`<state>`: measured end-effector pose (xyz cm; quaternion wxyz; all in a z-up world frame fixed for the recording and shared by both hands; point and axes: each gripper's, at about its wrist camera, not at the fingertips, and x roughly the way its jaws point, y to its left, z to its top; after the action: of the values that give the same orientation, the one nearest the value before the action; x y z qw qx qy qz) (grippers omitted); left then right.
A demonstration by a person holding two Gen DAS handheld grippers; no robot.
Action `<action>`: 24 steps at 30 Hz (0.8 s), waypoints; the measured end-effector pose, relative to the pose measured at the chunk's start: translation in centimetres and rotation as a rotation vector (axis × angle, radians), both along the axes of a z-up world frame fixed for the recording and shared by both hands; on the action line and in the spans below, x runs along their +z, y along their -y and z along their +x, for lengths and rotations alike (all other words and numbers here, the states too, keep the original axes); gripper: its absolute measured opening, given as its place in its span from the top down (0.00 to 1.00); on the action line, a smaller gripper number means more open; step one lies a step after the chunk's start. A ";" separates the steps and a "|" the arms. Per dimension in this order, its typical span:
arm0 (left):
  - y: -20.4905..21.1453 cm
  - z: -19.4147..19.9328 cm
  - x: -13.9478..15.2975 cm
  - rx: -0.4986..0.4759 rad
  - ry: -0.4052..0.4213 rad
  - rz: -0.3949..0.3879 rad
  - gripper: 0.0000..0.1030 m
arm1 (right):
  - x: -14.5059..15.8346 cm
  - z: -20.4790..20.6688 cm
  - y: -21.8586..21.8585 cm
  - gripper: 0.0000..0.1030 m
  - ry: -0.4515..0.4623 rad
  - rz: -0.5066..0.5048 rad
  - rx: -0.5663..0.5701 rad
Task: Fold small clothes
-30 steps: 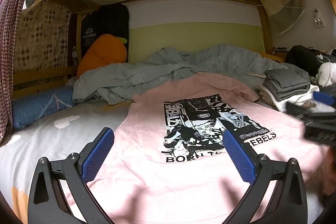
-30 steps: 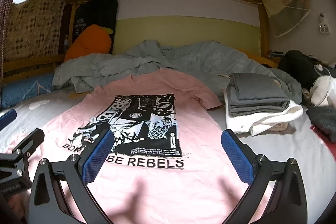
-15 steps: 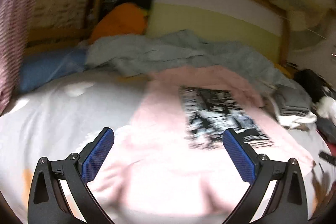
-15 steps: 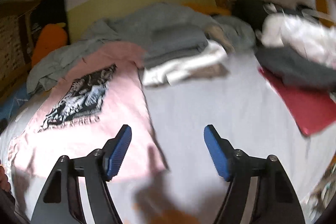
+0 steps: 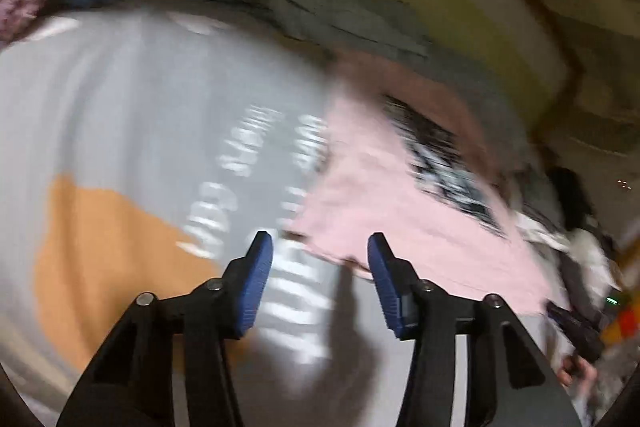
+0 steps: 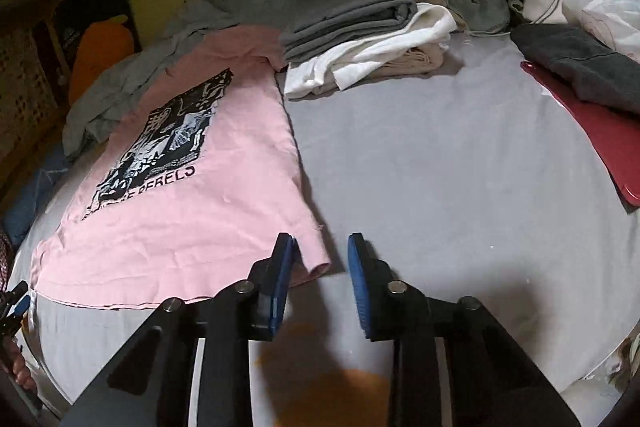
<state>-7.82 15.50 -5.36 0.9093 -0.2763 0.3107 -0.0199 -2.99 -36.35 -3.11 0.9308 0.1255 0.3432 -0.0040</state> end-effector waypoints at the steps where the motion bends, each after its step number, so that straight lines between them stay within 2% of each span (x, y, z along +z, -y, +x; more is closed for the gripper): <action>1: 0.3 0.5 -0.1 -0.013 -0.009 -0.001 0.57 | -0.1 0.2 0.0 0.86 -0.001 0.008 0.003; 2: 0.7 1.0 -0.2 -0.009 -0.033 0.023 0.75 | -0.1 0.3 0.0 0.94 0.000 0.026 0.009; 3: 1.0 1.5 -0.3 0.018 -0.064 0.073 0.89 | 0.0 0.5 0.0 0.96 0.002 0.033 0.008; 4: 1.0 1.6 -0.3 0.044 -0.068 0.098 0.98 | 0.1 0.4 -0.1 0.96 0.012 0.031 -0.005; 6: 1.0 0.8 0.5 0.036 -0.004 0.033 0.99 | 0.7 -0.1 0.0 0.97 0.060 0.035 -0.023; 9: 1.4 -1.6 3.5 0.062 0.112 0.067 0.99 | 1.9 -1.5 0.2 0.97 0.117 0.051 -0.035; 13: 0.9 -5.0 7.4 0.091 0.171 0.067 0.99 | 4.1 -5.5 0.1 0.97 0.182 0.061 -0.053; 15: 1.1 -7.1 8.4 0.101 0.155 0.085 0.99 | 4.6 -8.0 0.0 0.97 0.195 0.052 -0.056; 19: 1.1 -9.2 8.3 0.107 0.115 0.087 0.99 | 4.4 -11.3 0.4 0.97 0.167 0.084 -0.051; 21: 1.6 -9.3 7.9 0.111 0.100 0.114 0.99 | 4.4 -12.1 0.4 0.97 0.150 0.088 -0.045; 24: 1.9 -7.6 7.1 0.131 0.059 0.157 0.99 | 4.1 -11.4 0.2 0.97 0.124 0.063 -0.039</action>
<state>-15.40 13.58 1.76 0.9362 -0.2230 0.2658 0.0560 -14.39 -36.59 0.99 0.9456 0.1614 0.2825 -0.0036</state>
